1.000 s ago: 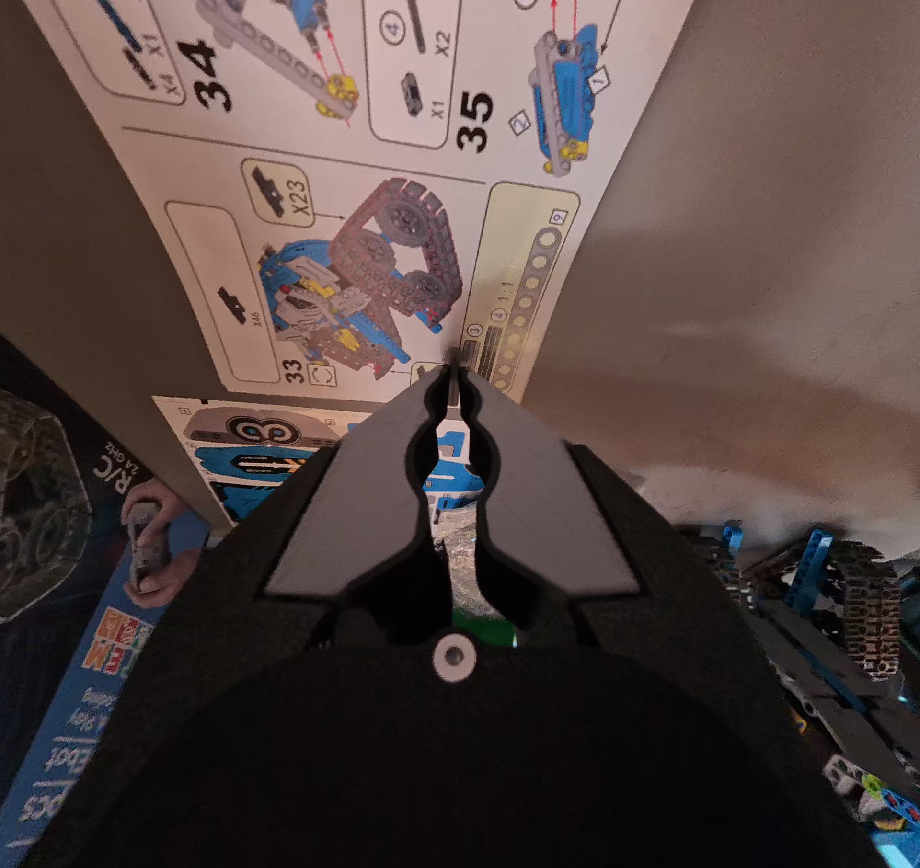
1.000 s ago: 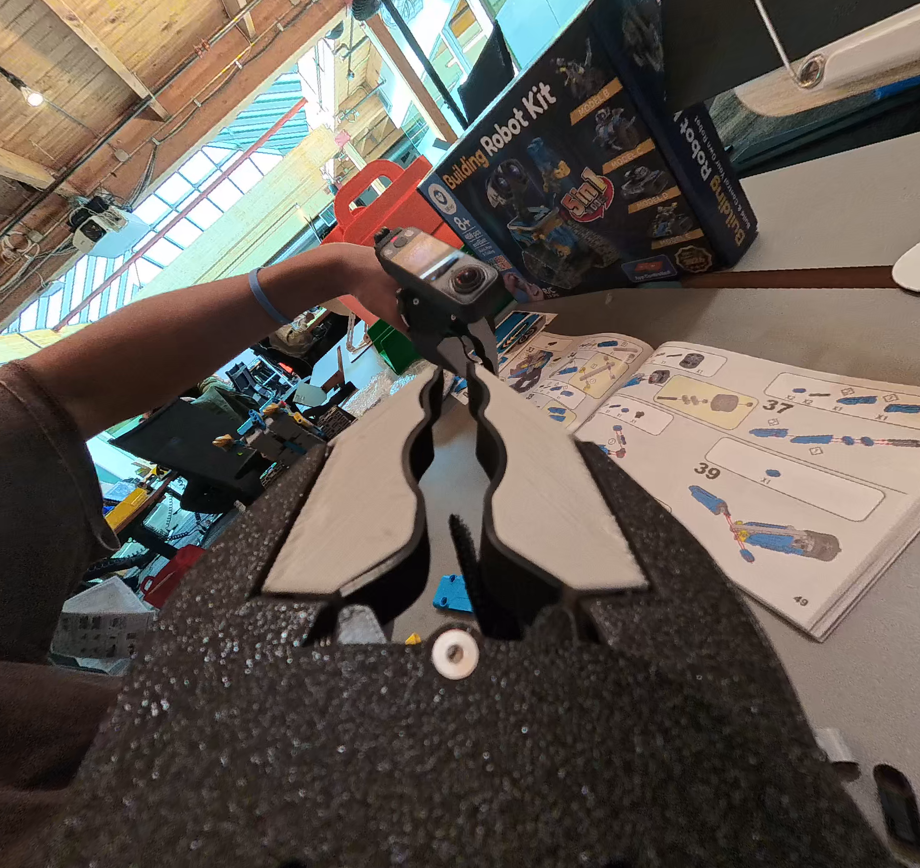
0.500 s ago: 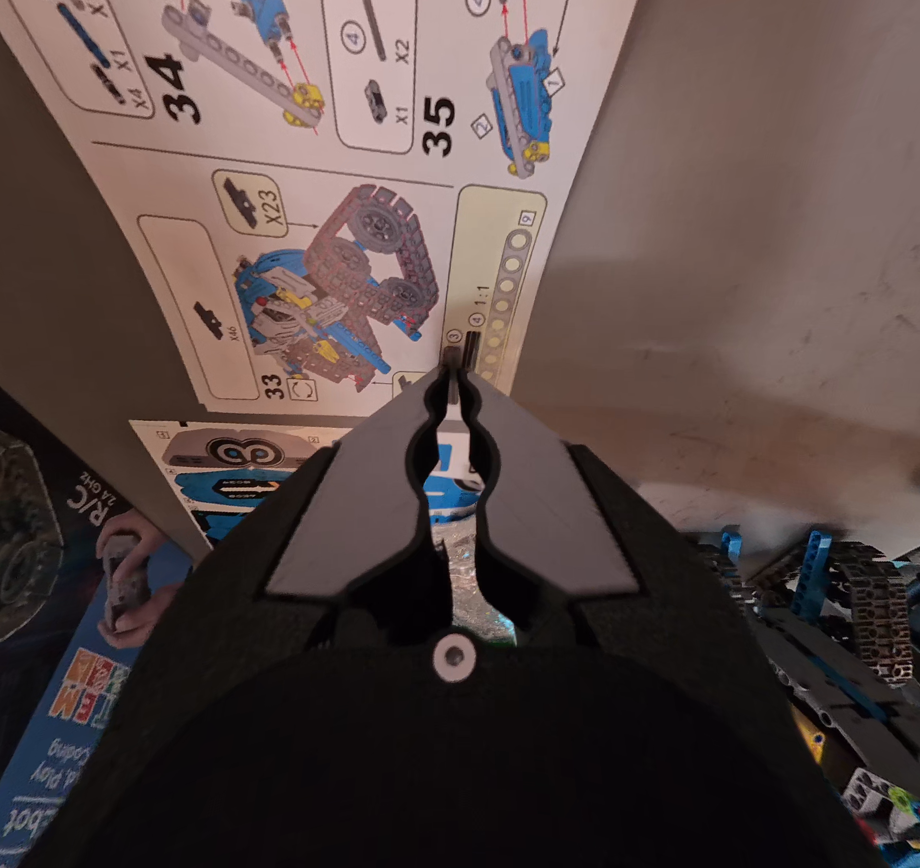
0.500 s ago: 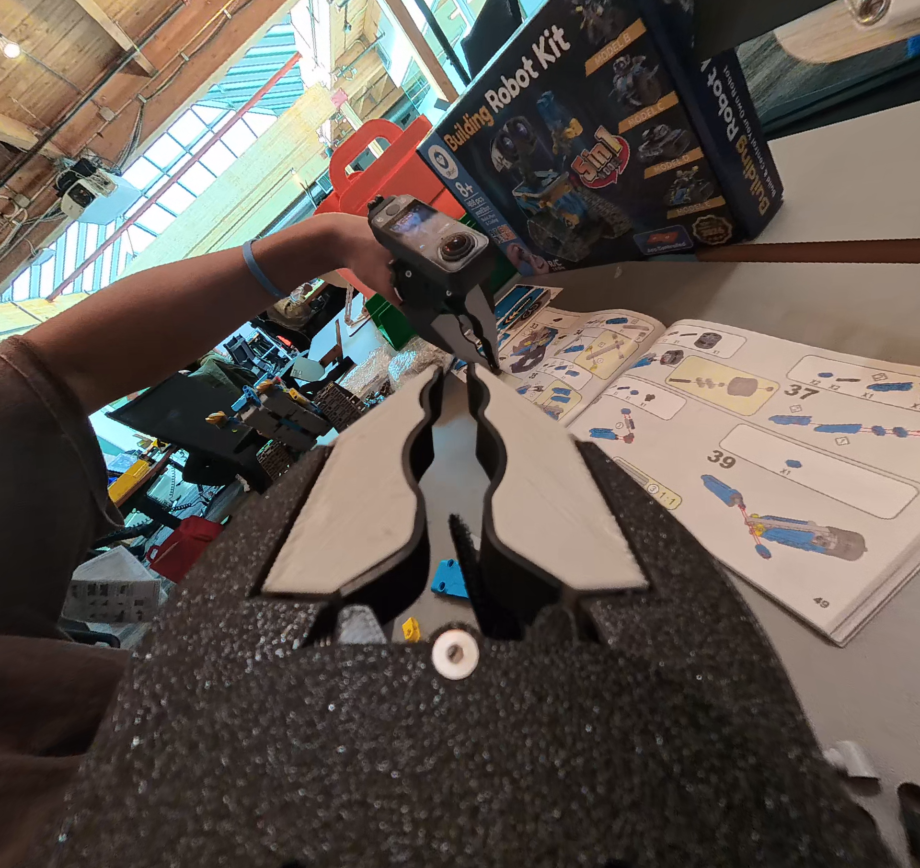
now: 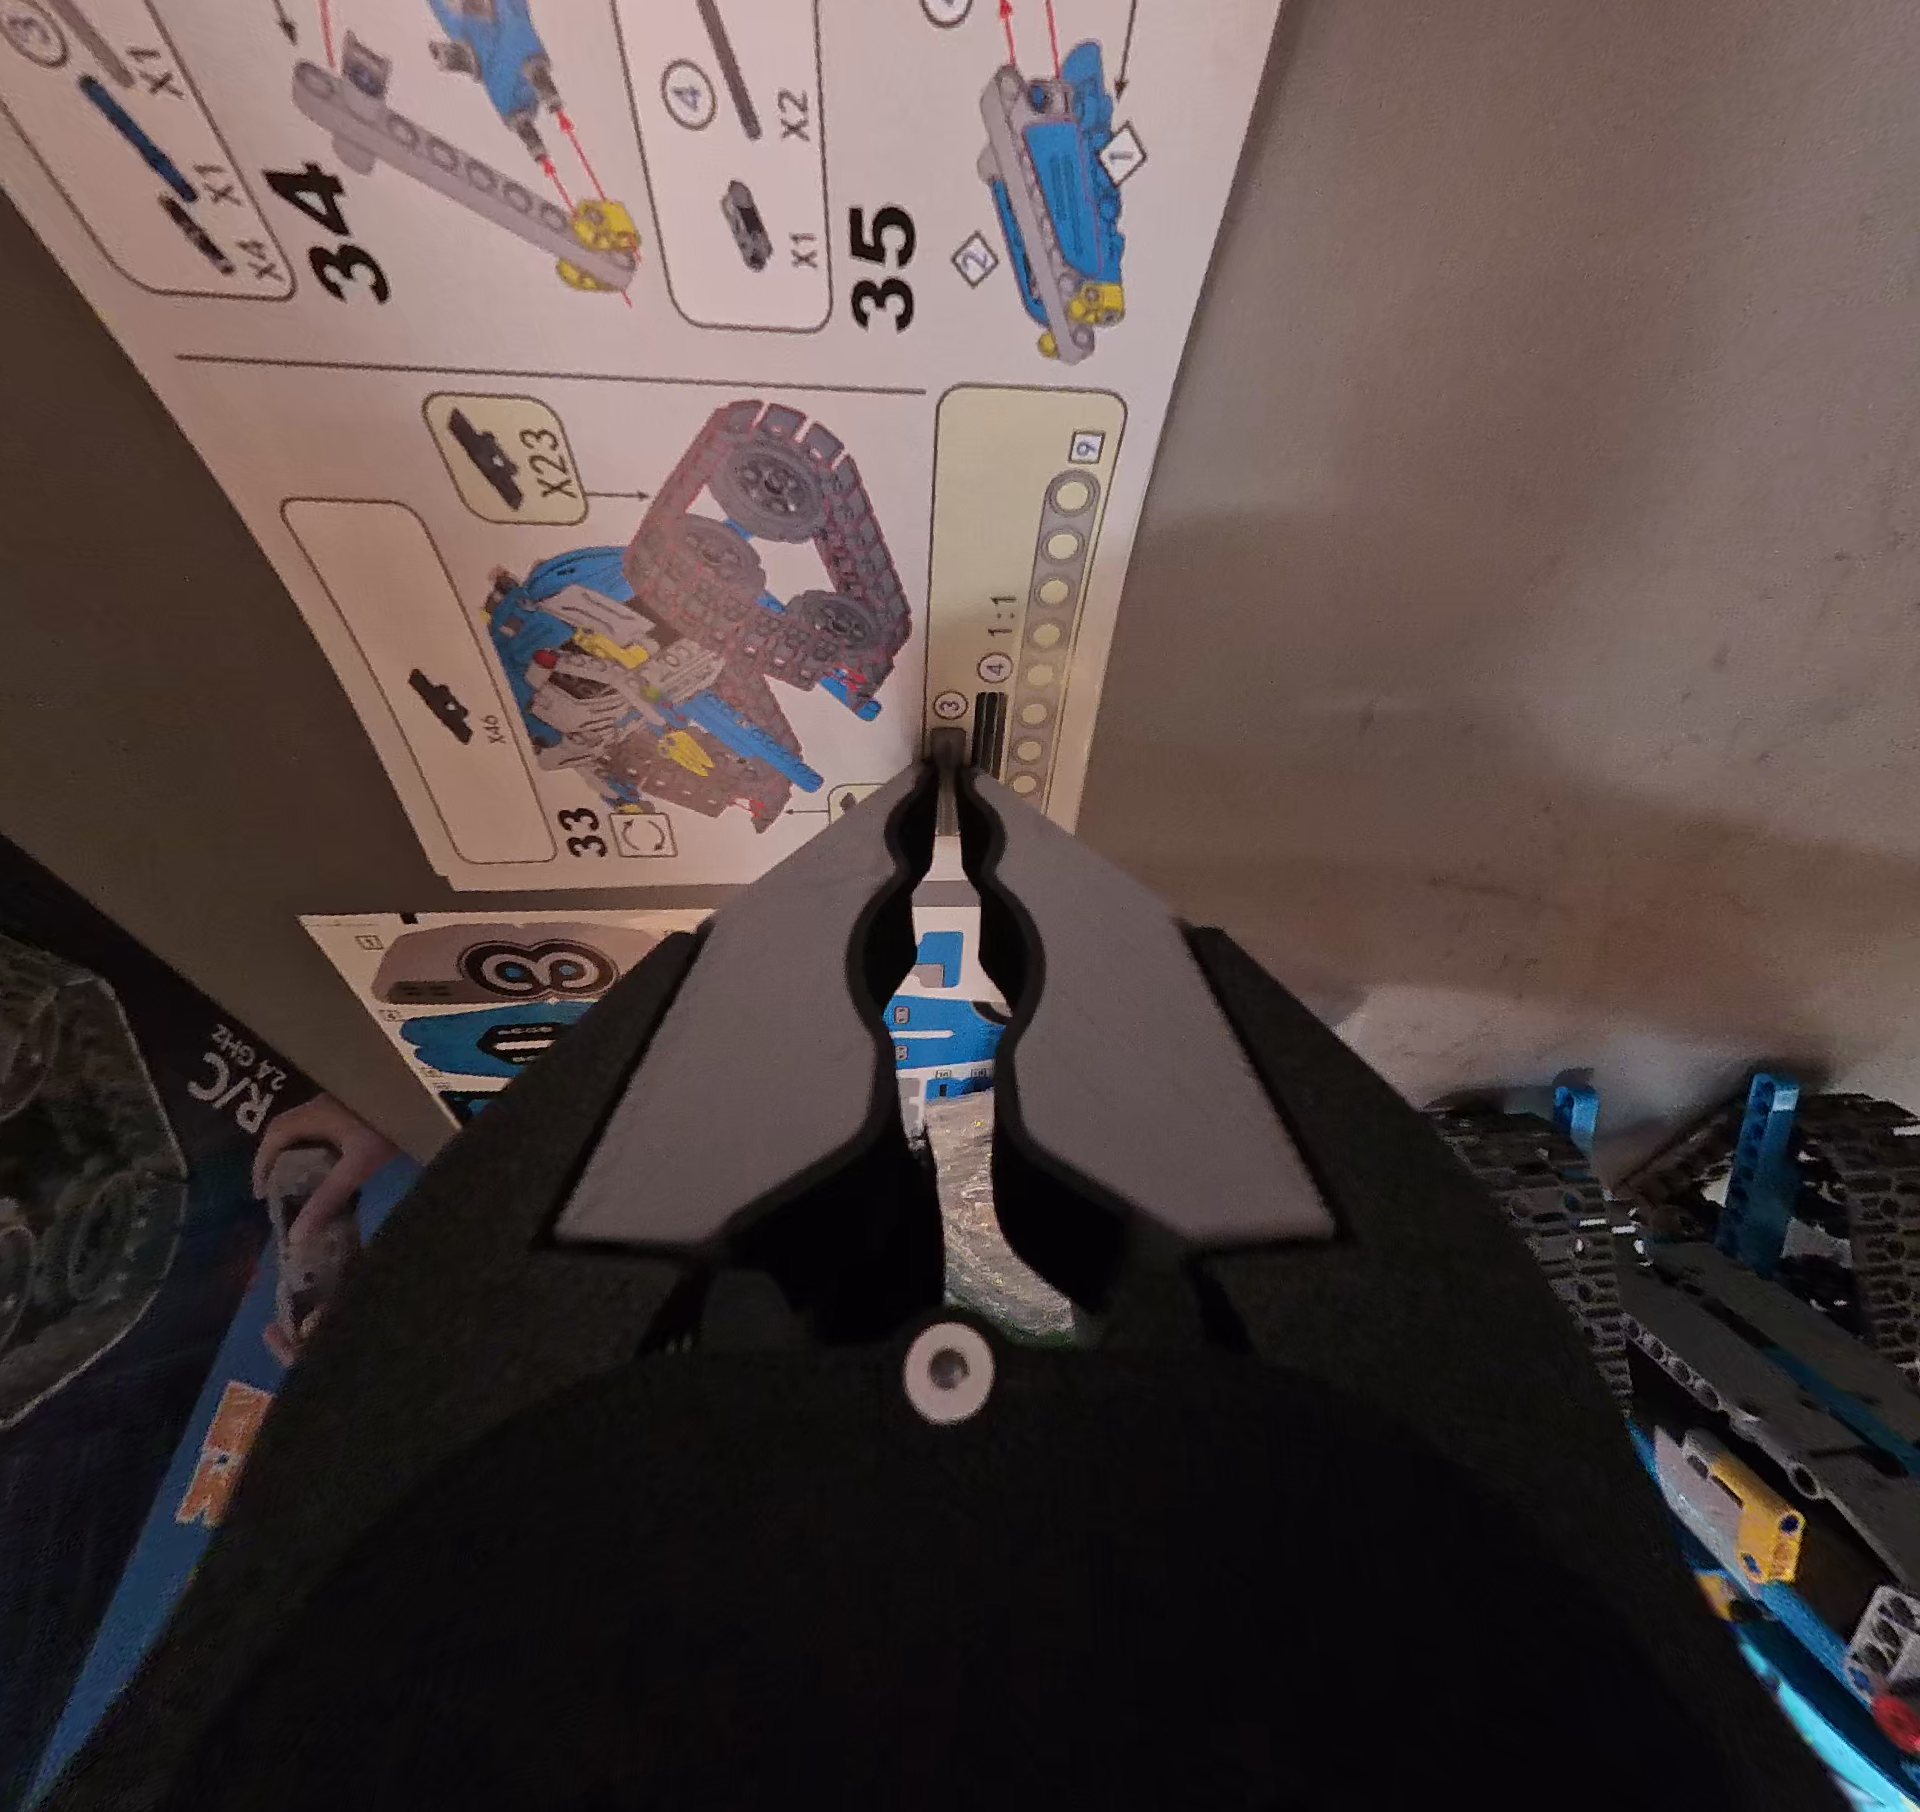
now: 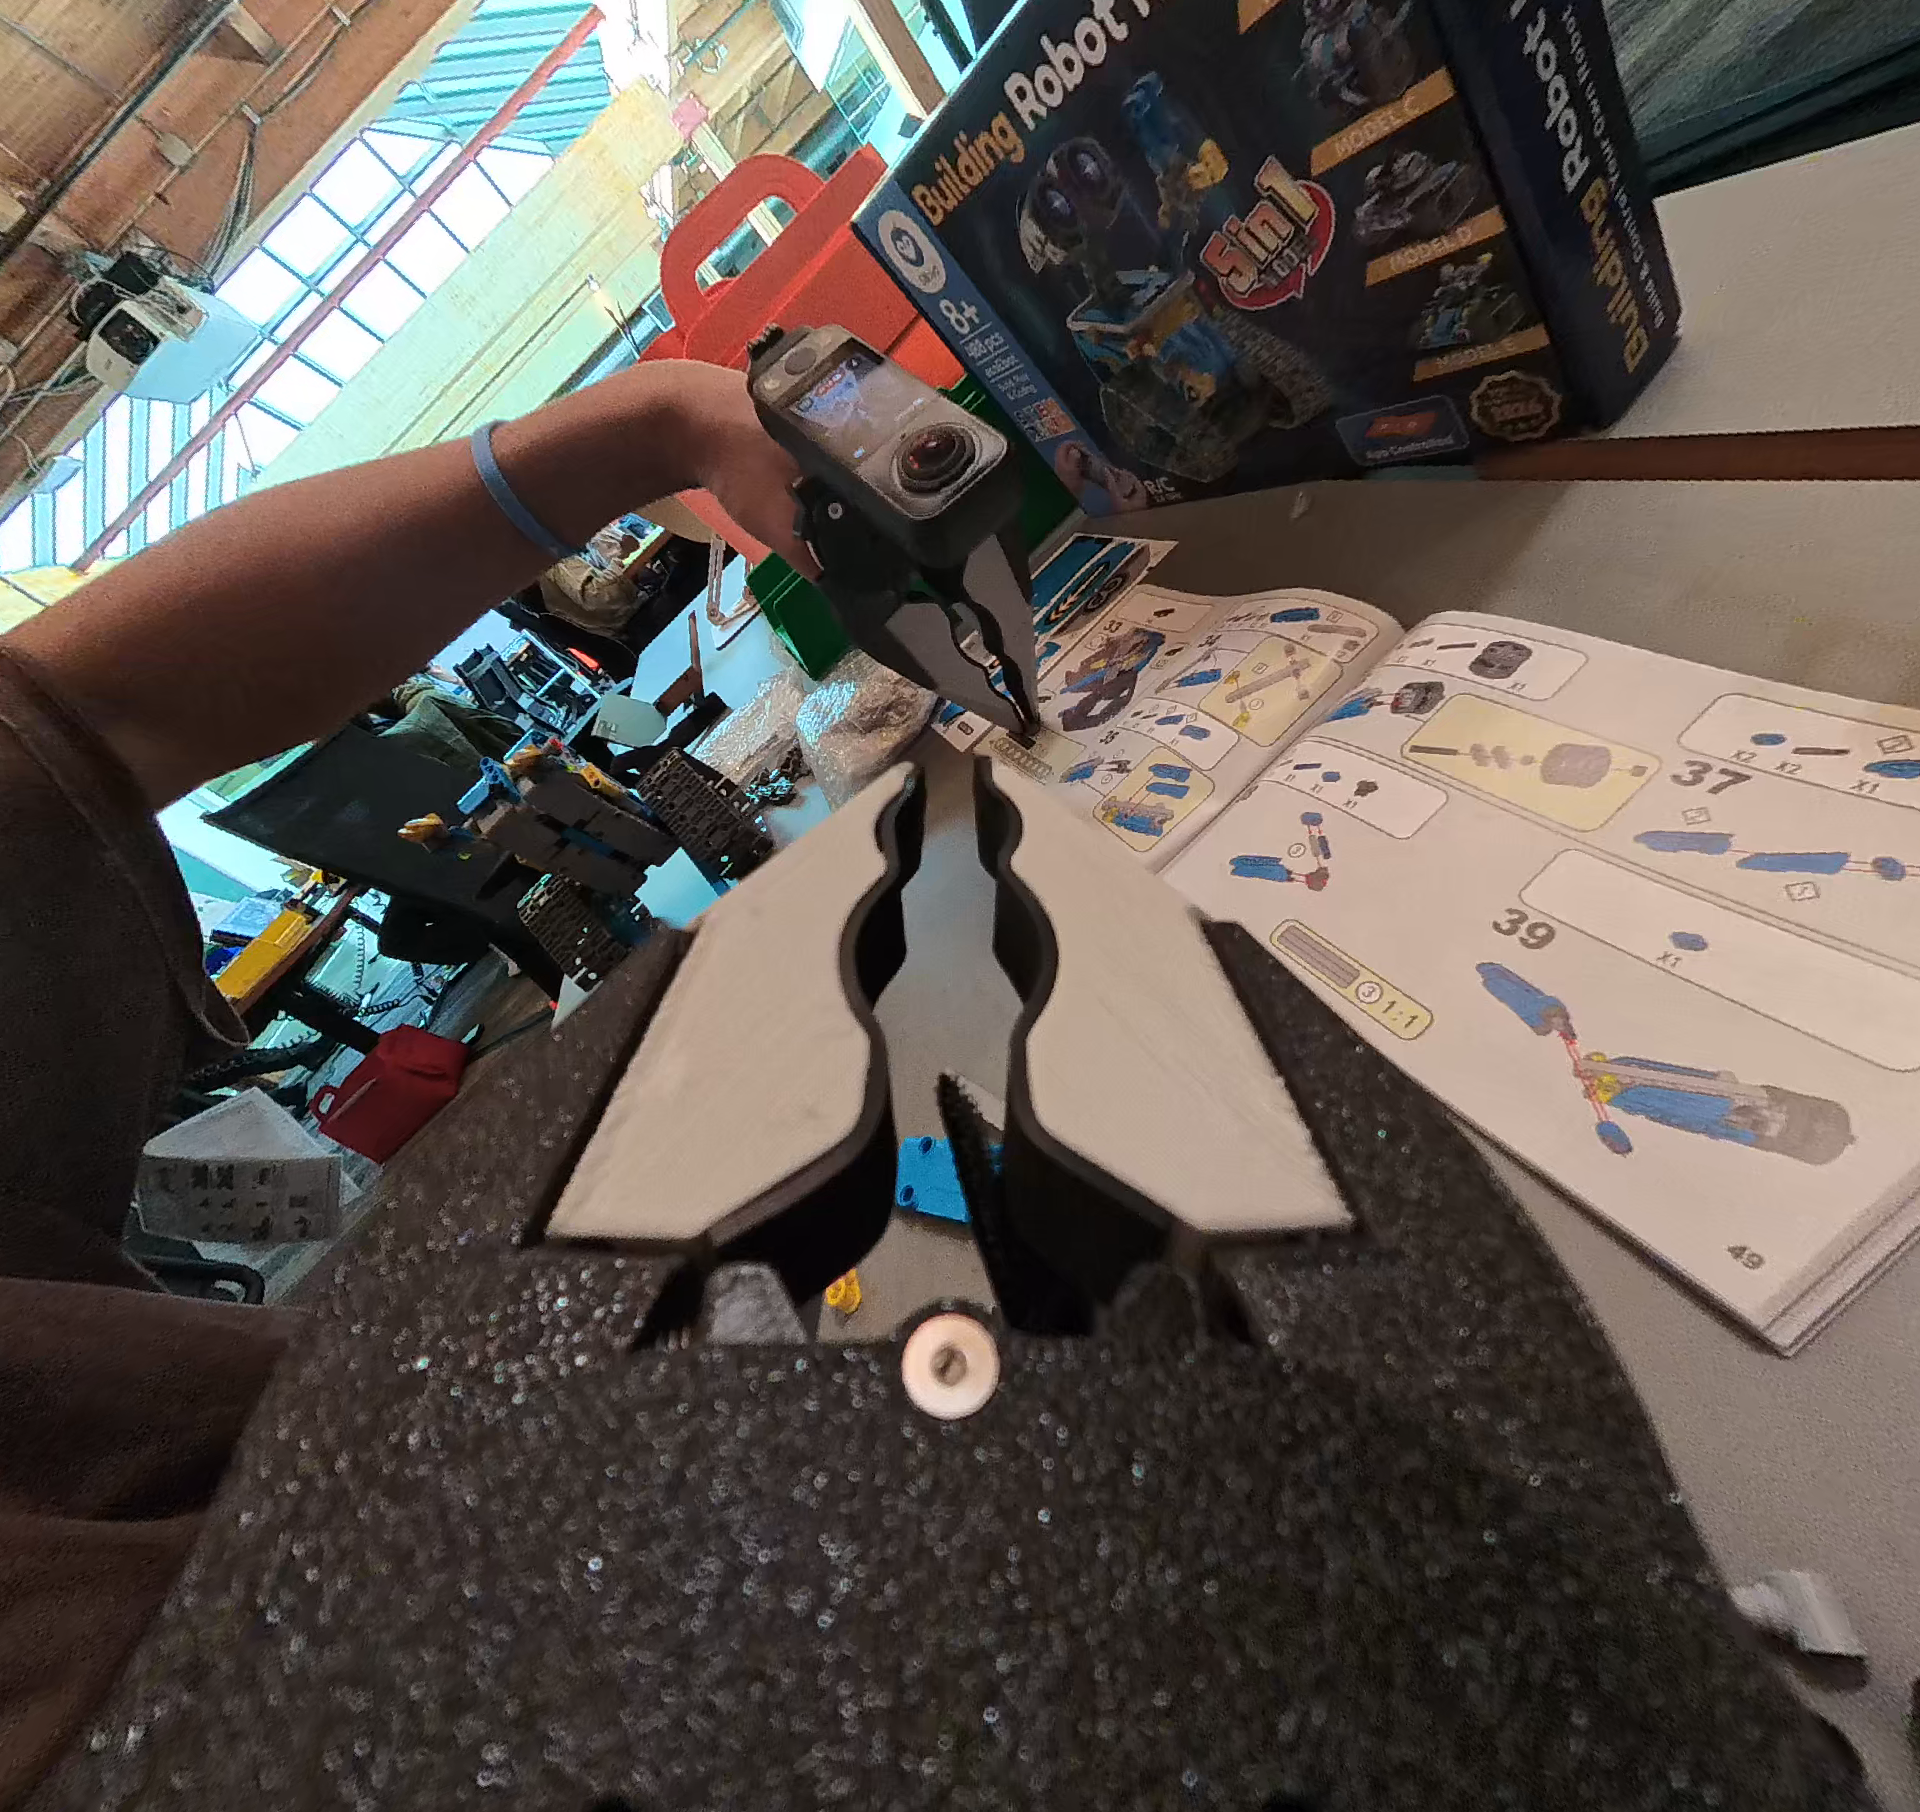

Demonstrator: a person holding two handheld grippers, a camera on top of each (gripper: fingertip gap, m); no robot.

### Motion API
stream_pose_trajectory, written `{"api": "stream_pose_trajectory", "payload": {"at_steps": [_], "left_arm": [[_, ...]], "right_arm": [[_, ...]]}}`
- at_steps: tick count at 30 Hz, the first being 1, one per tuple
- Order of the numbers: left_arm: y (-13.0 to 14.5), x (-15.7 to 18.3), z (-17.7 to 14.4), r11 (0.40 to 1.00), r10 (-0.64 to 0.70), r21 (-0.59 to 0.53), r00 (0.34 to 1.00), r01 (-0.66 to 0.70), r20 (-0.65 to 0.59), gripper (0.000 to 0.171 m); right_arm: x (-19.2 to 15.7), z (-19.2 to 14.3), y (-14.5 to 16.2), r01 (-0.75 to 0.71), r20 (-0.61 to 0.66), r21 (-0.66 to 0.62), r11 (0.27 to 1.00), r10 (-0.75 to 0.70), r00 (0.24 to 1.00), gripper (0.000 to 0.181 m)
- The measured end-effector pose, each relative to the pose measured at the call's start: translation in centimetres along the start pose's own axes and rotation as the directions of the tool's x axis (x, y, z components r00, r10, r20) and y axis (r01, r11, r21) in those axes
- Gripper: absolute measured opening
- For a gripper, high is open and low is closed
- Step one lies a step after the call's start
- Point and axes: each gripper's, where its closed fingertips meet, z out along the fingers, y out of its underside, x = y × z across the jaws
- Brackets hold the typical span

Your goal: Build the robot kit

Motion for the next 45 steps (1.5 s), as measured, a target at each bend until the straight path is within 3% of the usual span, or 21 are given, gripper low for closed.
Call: {"api": "stream_pose_trajectory", "payload": {"at_steps": [13, 16, 21, 24, 26, 28, 30, 36, 38, 39, 40, 43, 45], "left_arm": [[0.2, 1.0, -0.5, 0.994, 0.019, -0.108, 1.000, -0.020, -0.005, 0.003], [-4.0, 3.8, -3.8, 0.998, 0.065, 0.024, 0.998, -0.064, -0.005, 0.003], [-15.0, 14.4, -9.1, 0.928, 0.103, 0.370, 0.985, -0.045, -0.140, 0.003], [-17.7, 16.9, -7.0, 0.954, -0.007, 0.299, 0.996, 0.034, -0.090, 0.003], [-19.0, 17.2, -5.8, 0.957, 0.008, 0.291, 0.999, 0.002, -0.032, 0.003], [-19.9, 17.9, -4.7, 0.958, -0.007, 0.284, 0.996, 0.031, -0.083, 0.003], [-20.4, 18.4, -3.7, 0.958, -0.016, 0.283, 0.991, 0.053, -0.132, 0.003], [-21.1, 18.1, -2.3, 0.953, -0.036, 0.295, 0.992, 0.070, -0.121, 0.003], [-21.0, 18.2, -2.6, 0.950, -0.049, 0.301, 0.990, 0.088, -0.133, 0.015], [-20.8, 18.5, -3.1, 0.946, -0.058, 0.306, 0.987, 0.103, -0.150, 0.033], [-20.4, 18.7, -4.1, 0.941, -0.066, 0.319, 0.985, 0.115, -0.159, 0.037], [-18.7, 18.5, -9.5, 0.883, -0.135, 0.442, 0.987, 0.158, -0.083, 0.036], [-17.8, 19.5, -13.5, 0.791, -0.223, 0.583, 0.975, 0.188, -0.011, 0.034]], "right_arm": [[0.6, -1.5, -1.3, 0.007, -0.032, 0.051, 0.999, -0.005, 0.999, 0.009], [1.2, -2.9, -2.8, -0.024, -0.039, 0.128, 0.991, 0.029, 0.999, 0.009], [1.8, -4.4, -4.3, -0.035, -0.051, 0.195, 0.980, 0.045, 0.998, 0.009], [1.8, -4.4, -4.4, -0.024, -0.058, 0.188, 0.982, 0.036, 0.998, 0.009], [1.8, -4.3, -4.3, -0.012, -0.068, 0.178, 0.984, 0.025, 0.997, 0.009], [1.6, -4.4, -4.4, -0.002, -0.072, 0.176, 0.984, 0.015, 0.997, 0.009], [1.5, -4.4, -4.3, 0.003, -0.076, 0.174, 0.985, 0.010, 0.997, 0.009], [2.0, -4.9, -4.4, 0.032, -0.118, 0.169, 0.985, -0.012, 0.993, 0.009], [2.4, -5.0, -4.4, 0.023, -0.125, 0.175, 0.984, -0.001, 0.992, 0.009], [2.5, -5.1, -4.4, 0.016, -0.125, 0.180, 0.983, 0.007, 0.992, 0.009], [2.7, -5.1, -4.4, 0.008, -0.126, 0.187, 0.982, 0.016, 0.992, 0.009], [3.3, -5.5, -4.6, -0.020, -0.135, 0.215, 0.976, 0.050, 0.990, 0.009], [3.3, -5.8, -5.1, -0.045, -0.119, 0.249, 0.967, 0.077, 0.990, 0.010]]}}
